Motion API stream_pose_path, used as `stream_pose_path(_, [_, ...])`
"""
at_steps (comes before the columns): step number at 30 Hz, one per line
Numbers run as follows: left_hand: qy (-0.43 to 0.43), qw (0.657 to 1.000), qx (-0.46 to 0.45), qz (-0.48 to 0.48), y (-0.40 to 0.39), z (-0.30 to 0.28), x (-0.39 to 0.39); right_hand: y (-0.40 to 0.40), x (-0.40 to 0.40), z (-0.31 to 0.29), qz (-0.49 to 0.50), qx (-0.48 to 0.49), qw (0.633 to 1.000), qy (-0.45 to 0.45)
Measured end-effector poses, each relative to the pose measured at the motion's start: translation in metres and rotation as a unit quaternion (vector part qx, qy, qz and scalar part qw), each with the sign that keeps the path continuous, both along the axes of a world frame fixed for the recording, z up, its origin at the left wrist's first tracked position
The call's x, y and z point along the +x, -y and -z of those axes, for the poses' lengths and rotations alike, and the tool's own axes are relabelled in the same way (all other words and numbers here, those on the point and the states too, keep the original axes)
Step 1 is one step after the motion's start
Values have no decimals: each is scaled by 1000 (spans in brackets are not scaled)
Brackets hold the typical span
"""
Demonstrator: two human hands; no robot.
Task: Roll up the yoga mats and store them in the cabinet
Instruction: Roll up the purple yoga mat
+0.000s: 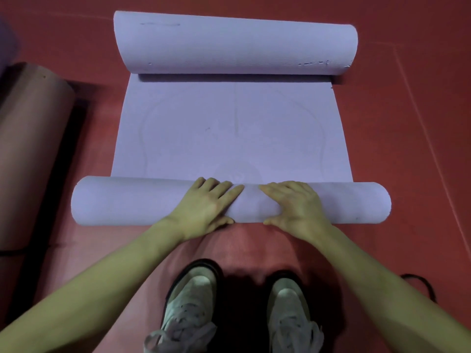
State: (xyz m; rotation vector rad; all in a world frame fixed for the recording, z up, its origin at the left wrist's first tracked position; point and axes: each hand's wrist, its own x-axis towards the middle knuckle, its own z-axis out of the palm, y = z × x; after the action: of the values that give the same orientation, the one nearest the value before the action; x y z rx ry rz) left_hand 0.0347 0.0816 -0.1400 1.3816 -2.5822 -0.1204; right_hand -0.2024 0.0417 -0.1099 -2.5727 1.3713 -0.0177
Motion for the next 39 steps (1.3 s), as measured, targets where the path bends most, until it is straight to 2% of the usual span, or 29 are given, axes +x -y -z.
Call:
stream_pose_path(5, [13, 1000, 4, -1, -29, 5, -3, -21, -9, 0, -47, -16, 999, 14])
stream_pose_path(10, [13, 998, 59, -4, -18, 4, 2, -15, -9, 2, -39, 65, 994, -76])
stream_pose_path(14, [21, 996, 86, 10, -2, 0, 10, -20, -3, 4, -26, 45, 998, -21])
stream_pose_path(18, [54, 995, 84, 15, 11, -6, 11, -30, 8, 14, 51, -11, 999, -5])
stream_pose_path(20, [64, 997, 52, -10, 8, -6, 11, -25, 13, 14, 64, -5, 998, -26])
stream_pose_path(23, [54, 993, -1, -104, -11, -6, -2, -4, 20, 18, 85, 2, 995, -50])
stream_pose_path(26, [47, 982, 3, -183, -27, -5, -20, 7, 27, 20, 100, -41, 993, -42])
stream_pose_path(30, [41, 976, 41, -210, -8, -6, -22, -2, 27, 18, 95, -48, 994, -2])
stream_pose_path(34, [42, 971, 82, -218, 15, -9, -18, -3, 24, 19, 77, -66, 995, -7])
stream_pose_path(36, [51, 971, 65, -224, 11, -14, -20, 10, 27, 19, 78, -62, 995, -21])
stream_pose_path(39, [55, 973, 28, -224, -6, -17, -26, 34, 33, 12, 88, -2, 995, -42])
